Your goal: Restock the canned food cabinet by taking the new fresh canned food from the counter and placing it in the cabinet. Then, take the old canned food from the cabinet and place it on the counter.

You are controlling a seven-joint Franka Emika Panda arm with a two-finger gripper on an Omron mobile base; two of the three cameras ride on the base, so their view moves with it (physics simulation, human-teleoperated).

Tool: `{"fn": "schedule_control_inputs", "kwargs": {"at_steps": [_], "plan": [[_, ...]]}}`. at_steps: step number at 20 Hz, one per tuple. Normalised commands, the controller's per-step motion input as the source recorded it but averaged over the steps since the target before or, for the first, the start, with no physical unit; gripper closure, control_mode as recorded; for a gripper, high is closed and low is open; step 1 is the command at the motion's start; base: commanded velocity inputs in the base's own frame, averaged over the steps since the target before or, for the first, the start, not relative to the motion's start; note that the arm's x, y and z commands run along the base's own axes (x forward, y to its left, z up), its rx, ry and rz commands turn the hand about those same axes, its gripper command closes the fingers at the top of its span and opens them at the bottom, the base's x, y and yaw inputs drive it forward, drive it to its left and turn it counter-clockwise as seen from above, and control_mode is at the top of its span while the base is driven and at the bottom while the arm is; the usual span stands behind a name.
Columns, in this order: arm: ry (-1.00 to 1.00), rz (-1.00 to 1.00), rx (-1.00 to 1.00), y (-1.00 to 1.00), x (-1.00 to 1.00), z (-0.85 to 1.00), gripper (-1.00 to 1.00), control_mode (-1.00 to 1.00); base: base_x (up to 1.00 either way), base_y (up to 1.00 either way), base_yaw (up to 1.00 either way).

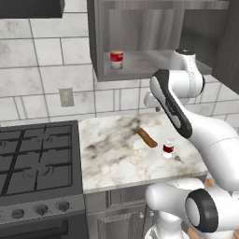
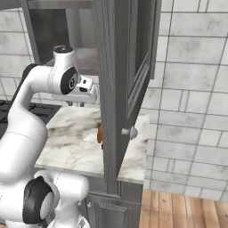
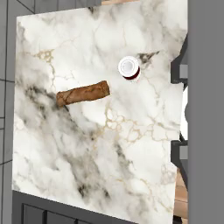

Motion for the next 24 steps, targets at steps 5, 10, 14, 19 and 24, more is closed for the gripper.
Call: {"fn": "schedule_control_inputs", "kwargs": {"at_steps": [5,10,14,19,24], "plan": [[0.01,0.00,0.00,-0.23,-0.17,-0.14,-1.00,-1.00,0.00,0.00,0.00],[0.04,-0.04,0.03,-0.66,-0.30,-0.56,-1.00,-1.00,0.00,0.00,0.00],[0.05,-0.08,0.01,-0.48,-0.05,-0.86,-1.00,-1.00,0.00,0.00,0.00],[0.15,-0.07,0.00,-0.03,0.03,-0.93,-1.00,-1.00,0.00,0.00,0.00],[0.05,-0.03,0.00,0.00,0.21,-0.69,-1.00,-1.00,0.00,0.00,0.00]]}}
